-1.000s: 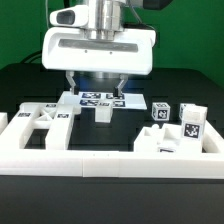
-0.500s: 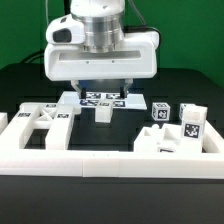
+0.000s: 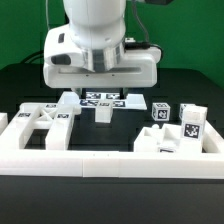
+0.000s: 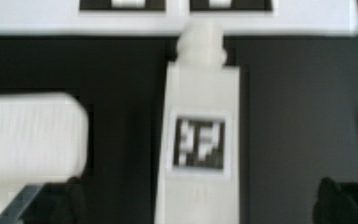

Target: Assemble chair

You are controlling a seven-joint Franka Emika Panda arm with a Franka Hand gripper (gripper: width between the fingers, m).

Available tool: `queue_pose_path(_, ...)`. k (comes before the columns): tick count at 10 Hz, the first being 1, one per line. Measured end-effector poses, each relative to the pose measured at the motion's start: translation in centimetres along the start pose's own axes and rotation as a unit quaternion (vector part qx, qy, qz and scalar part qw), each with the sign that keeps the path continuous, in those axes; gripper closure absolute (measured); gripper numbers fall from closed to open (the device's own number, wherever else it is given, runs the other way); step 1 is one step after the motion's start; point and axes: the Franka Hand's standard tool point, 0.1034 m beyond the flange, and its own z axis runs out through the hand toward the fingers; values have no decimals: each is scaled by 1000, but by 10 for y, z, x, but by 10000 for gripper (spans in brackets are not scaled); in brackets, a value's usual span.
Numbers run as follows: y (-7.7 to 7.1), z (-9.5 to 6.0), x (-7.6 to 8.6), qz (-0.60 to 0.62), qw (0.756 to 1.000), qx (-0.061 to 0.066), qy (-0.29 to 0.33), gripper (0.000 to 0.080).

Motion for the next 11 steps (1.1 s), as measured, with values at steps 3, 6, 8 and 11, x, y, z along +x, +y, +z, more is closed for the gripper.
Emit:
queue_pose_path(3,6,3,10,17,999,-1,-48,150)
queue_pose_path(6,9,10,12,44,998,-1,-55,150)
queue_pose_path(8,10,19,15,48,997,0,-61,150)
queue_pose_path(11,0,20,18,26,998,-1,-56,150)
